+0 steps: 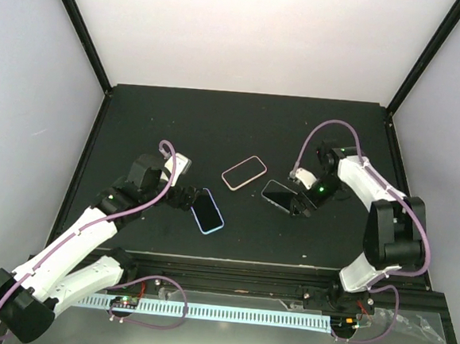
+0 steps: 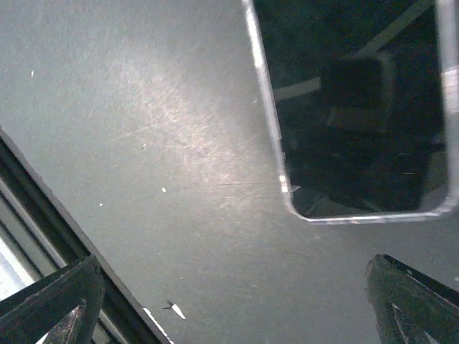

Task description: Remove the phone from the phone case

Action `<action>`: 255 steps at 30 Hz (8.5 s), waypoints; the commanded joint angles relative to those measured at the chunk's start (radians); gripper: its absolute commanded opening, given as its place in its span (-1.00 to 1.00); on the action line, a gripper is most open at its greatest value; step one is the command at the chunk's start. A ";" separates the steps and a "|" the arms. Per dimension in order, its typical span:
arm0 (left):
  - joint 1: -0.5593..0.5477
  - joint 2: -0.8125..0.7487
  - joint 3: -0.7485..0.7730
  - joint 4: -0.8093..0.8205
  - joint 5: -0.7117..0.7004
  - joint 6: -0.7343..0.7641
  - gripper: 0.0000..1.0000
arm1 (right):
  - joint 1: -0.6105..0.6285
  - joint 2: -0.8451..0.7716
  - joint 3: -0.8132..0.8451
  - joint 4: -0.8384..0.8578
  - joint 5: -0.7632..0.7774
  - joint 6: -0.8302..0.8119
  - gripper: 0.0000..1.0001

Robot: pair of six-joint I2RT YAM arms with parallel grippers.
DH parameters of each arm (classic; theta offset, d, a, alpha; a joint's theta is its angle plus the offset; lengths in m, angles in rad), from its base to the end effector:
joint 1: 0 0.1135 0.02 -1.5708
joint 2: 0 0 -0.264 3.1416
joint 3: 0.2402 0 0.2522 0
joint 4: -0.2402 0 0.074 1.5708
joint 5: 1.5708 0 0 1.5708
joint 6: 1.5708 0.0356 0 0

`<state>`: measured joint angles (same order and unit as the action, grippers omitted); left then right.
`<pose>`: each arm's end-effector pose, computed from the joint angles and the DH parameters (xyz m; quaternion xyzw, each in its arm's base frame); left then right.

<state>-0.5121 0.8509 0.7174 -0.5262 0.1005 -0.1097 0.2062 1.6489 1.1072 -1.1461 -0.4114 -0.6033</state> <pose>0.1579 -0.0929 0.2718 0.2009 0.8744 -0.1774 0.4045 0.2604 0.0690 0.1959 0.3738 -0.9030 -0.2112 0.0159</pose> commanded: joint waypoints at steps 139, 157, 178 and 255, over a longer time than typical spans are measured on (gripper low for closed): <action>-0.141 1.218 0.666 0.240 -0.008 -0.433 -0.97 | -0.135 -0.591 -0.239 0.527 0.103 0.344 0.17; -0.038 0.562 0.214 0.578 0.361 -0.551 0.53 | 0.015 -0.594 -0.143 0.411 0.021 0.199 0.08; -0.160 0.593 0.310 0.740 0.320 -0.727 0.14 | 0.314 -0.373 0.105 0.406 0.275 0.252 0.04; -0.017 0.258 0.122 0.799 0.968 -0.255 -0.64 | 0.322 -0.386 0.148 0.309 -0.723 0.267 -0.99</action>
<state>-0.5251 1.1023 0.8406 0.2047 1.0500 -0.3973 0.5209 1.2598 1.2167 -0.8528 -1.0584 -0.3344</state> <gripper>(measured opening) 0.112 0.062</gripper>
